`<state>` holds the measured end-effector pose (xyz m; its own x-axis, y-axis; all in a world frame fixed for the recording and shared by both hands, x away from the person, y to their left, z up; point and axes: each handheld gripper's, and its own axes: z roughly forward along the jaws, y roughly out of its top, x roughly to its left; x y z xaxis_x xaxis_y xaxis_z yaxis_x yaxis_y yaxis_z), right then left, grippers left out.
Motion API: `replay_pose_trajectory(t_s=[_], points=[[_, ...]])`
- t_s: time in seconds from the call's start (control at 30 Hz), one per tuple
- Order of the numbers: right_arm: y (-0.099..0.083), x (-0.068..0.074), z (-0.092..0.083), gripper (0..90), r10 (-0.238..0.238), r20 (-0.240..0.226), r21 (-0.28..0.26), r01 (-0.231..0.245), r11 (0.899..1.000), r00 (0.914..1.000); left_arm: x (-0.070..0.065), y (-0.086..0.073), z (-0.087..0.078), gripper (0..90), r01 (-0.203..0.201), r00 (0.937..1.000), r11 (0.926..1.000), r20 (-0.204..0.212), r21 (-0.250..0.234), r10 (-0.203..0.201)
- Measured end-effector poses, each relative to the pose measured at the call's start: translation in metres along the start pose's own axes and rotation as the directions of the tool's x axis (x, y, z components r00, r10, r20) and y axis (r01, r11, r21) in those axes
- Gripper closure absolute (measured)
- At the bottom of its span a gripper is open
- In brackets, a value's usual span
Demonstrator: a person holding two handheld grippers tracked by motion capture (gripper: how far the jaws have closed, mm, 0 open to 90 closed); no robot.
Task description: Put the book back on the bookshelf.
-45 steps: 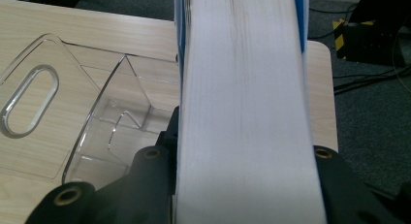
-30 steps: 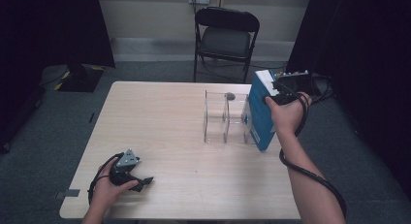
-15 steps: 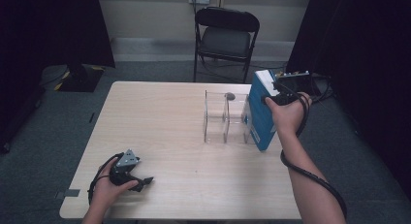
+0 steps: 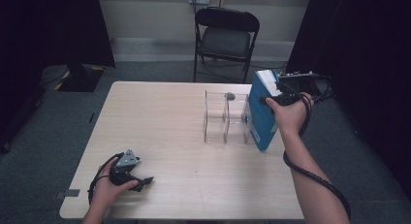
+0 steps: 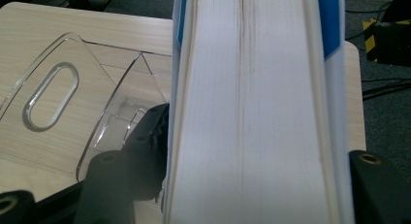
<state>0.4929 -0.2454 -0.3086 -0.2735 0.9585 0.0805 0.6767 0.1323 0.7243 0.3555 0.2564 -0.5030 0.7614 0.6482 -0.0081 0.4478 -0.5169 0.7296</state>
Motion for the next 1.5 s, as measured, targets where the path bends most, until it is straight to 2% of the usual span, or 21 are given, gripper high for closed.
replay_pose_trajectory(t_s=[0.33, 0.6, 0.7, 0.83, 1.0, 1.13, 1.17, 1.5], points=[[-0.002, -0.002, -0.001, 26.4, -0.028, -0.021, -0.009, 0.028, 1.0, 0.9994, 0.0, 0.0, 0.0, 3.9, 0.0, 1.0, 1.0, 0.002, -0.001, 0.0], [-0.003, -0.001, -0.002, 16.9, -0.056, -0.008, -0.004, 0.056, 0.998, 0.9984, 0.0, 0.0, 0.0, 3.4, -0.007, 1.0, 1.0, -0.001, 0.002, 0.007], [-0.005, -0.004, -0.005, 15.6, -0.053, -0.032, -0.002, 0.053, 0.999, 0.9981, 0.0, 0.0, 0.0, 3.5, 0.0, 1.0, 1.0, 0.003, 0.0, 0.0], [-0.007, -0.008, -0.008, 14.3, -0.02, -0.063, 0.003, 0.02, 1.0, 0.9978, 0.0, 0.0, 0.0, 3.5, -0.005, 1.0, 1.0, -0.001, 0.001, 0.005], [-0.009, -0.01, -0.012, 14.5, -0.041, -0.074, 0.013, 0.042, 0.999, 0.9964, 0.0, 0.0, 0.0, 3.4, 0.001, 1.0, 1.0, 0.003, -0.001, -0.001], [-0.012, -0.012, -0.015, 14.9, -0.066, -0.067, 0.025, 0.067, 0.997, 0.9956, 0.0, 0.0, 0.0, 3.4, 0.001, 1.0, 1.0, 0.003, -0.001, -0.001], [-0.012, -0.013, -0.016, 14.9, -0.065, -0.068, 0.031, 0.068, 0.997, 0.9955, 0.001, 0.0, 0.0, 3.5, -0.013, 0.9999, 0.9999, 0.002, 0.007, 0.013], [-0.017, -0.021, -0.03, 15.2, -0.078, -0.058, 0.033, 0.08, 0.996, 0.9953, 0.0, 0.0, 0.0, 3.4, -0.008, 1.0, 1.0, 0.002, 0.006, 0.008]])
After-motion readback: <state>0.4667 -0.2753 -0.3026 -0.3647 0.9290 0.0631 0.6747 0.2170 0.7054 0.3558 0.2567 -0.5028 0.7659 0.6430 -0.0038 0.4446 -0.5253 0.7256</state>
